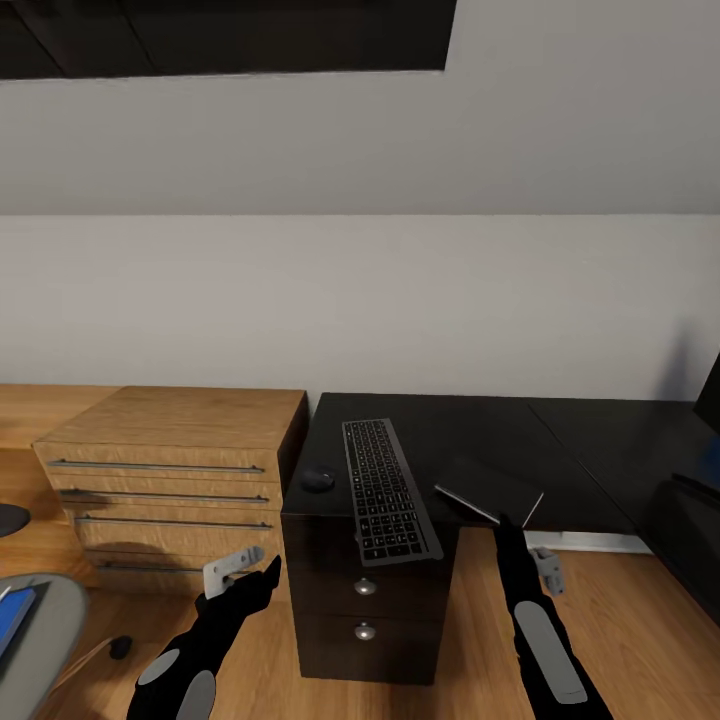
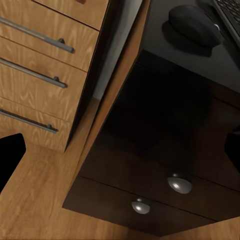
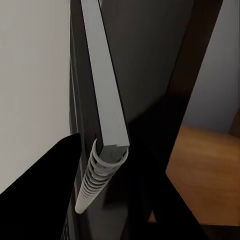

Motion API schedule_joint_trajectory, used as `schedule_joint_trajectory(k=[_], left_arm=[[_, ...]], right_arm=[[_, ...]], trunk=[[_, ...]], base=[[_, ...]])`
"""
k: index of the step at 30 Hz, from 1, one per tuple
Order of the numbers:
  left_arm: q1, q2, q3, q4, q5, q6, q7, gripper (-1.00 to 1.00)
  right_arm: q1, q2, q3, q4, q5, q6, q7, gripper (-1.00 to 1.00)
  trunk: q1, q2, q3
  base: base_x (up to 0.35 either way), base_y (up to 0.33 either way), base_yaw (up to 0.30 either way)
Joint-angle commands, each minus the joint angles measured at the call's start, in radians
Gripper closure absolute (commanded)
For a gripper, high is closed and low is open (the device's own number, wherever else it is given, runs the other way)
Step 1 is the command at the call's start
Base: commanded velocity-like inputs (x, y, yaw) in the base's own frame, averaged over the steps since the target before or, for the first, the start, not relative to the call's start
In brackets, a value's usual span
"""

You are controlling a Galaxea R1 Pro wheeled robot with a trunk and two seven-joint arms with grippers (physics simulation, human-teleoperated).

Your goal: In the bedroom, organize the workspace by keeping the computer under the desk, ensuring the monitor is on the desk, placing the keyboard on the desk next to the monitor, placing the mouse on the desk next to the keyboard, moving the folder from the swivel chair onto the desk next to the mouse, stacking the notebook on top of the folder with the pen on top of the notebook, and positioning the swivel chair next to the desk.

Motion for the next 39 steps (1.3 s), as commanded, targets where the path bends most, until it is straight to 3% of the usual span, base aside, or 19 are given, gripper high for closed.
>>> schedule_joint_trajectory(k=[1, 39], left_arm=[[-0.001, 0.0, -0.001, -0.001, 0.011, 0.003, 0.009, -1.0], [0.0, -0.001, -0.001, 0.0, 0.011, 0.003, 0.009, -1.0]], right_arm=[[-0.001, 0.0, -0.001, -0.001, -0.009, -0.002, -0.001, 1.0], [-0.001, -0.003, -0.004, -0.001, -0.009, -0.002, -0.002, 1.0]], trunk=[[0.0, -0.001, -0.001], [0.0, -0.001, -0.001]], base=[[0.0, 0.0, 0.0], [0.026, 0.0, 0.0]])
